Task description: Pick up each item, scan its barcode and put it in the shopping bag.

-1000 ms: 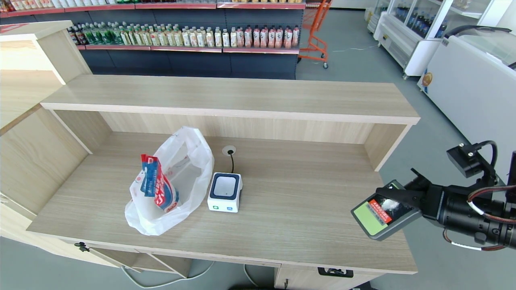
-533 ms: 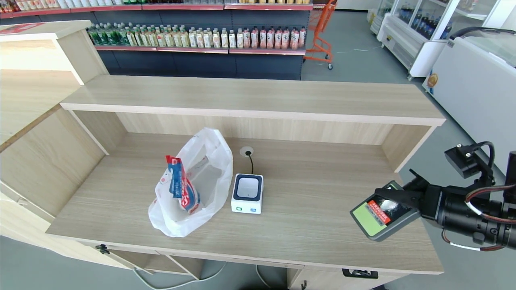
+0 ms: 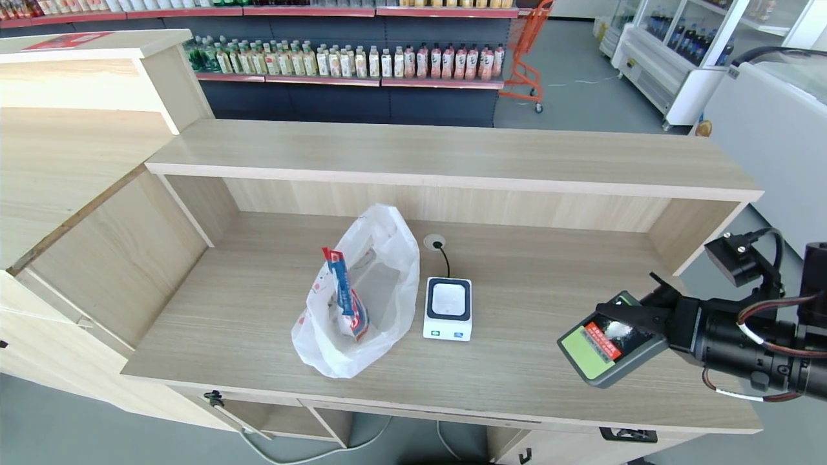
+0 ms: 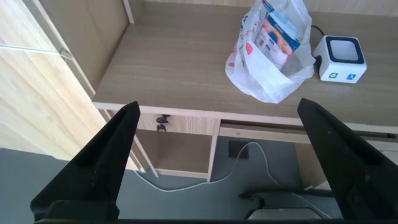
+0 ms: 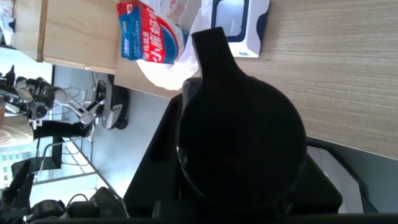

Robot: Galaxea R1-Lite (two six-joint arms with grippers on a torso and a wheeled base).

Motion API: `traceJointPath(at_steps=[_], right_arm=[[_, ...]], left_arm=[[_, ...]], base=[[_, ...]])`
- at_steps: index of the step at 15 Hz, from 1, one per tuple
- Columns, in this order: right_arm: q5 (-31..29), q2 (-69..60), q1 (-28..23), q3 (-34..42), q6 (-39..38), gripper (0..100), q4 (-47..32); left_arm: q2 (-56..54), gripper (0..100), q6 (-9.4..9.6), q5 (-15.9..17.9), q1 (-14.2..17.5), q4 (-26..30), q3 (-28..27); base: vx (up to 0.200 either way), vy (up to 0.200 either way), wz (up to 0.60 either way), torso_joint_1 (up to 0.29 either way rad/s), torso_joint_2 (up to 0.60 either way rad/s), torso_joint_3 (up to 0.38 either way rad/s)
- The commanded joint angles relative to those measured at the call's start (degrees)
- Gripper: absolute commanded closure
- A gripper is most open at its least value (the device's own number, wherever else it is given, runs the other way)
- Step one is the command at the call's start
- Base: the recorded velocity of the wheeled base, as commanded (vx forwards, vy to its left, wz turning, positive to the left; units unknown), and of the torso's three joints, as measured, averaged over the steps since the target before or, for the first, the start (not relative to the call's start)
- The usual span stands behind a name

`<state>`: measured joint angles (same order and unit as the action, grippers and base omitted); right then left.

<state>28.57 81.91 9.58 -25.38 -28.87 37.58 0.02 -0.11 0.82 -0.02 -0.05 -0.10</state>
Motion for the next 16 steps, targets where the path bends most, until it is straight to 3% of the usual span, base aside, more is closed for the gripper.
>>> traceJointPath(at_steps=[1,5,9,14,16], right_arm=[[-0.01,0.18,0.0,0.07,-0.14,100,0.03],[-0.8,0.97,0.0,0.51,0.04,100,-0.14],[-9.77,3.96,3.6,-0.72,0.21,100,0.12],[-10.21,5.37,11.6,-0.46,0.04,100,-0.32],[-10.65,6.42,13.53,-0.28,-0.05,100,-0.41]], left_arm=[[-0.02,0,0.02,-0.03,0.02,-0.04,0.01],[-0.02,0,0.02,-0.03,0.02,-0.04,0.01],[-0.02,0,0.02,-0.03,0.02,-0.04,0.01],[-0.02,0,-0.15,-0.03,0.02,-0.04,0.01],[-0.02,0,-0.42,-0.03,0.02,-0.04,0.01]], base=[[0.2,0.0,0.0,0.002,0.01,0.002],[0.2,0.0,0.0,0.0,0.0,0.005],[0.2,0.0,0.0,0.014,0.0,0.006],[0.0,0.0,0.0,0.0,0.0,0.0],[0.0,0.2,0.0,0.002,0.01,0.0]])
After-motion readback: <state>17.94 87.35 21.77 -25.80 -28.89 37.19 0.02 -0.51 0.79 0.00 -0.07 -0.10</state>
